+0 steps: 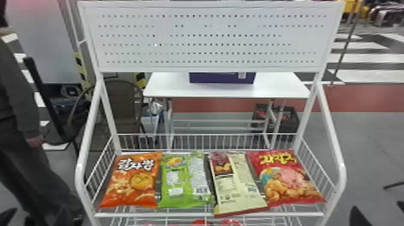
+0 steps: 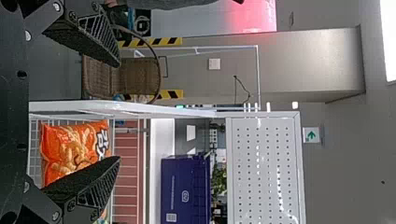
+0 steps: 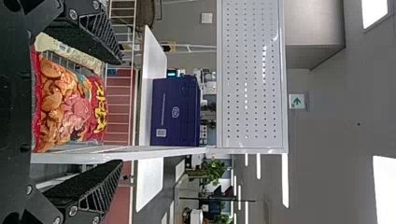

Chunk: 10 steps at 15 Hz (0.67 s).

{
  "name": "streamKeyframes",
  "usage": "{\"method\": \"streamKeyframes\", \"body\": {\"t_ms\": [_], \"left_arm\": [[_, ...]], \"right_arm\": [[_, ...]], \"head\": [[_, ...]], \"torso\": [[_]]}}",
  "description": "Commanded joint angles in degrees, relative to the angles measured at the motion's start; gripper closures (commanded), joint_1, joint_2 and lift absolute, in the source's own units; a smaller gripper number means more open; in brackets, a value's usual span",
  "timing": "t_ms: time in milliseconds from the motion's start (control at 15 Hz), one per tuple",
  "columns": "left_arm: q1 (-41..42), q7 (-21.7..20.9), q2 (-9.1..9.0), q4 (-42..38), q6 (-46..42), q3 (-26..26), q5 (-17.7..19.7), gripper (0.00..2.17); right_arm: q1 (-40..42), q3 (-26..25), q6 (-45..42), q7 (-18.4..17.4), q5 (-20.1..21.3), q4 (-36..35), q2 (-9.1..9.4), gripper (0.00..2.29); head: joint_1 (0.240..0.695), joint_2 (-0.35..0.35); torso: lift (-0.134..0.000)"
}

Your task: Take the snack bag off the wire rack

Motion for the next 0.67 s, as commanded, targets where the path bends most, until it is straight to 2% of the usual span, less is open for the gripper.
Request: {"method": "streamKeyframes", "body": {"t_ms": [0, 600], "left_arm": [[0.0, -0.1, -0.08, -0.1, 0.2, 0.7, 0.4, 0.19], [0.2, 0.0, -0.26, -0.5, 0.2, 1.8, 1.2, 0.19]], "right_arm": [[0.0, 0.1, 0.0, 0.0, 0.0, 0.1, 0.00, 0.15], [-1.0, 1.0, 0.2, 0.1, -0.1, 0.8, 0.09, 0.15]], "head": [[0.499, 0.000], [0.499, 0.000]], "torso": [[0.000], [0.000]]}}
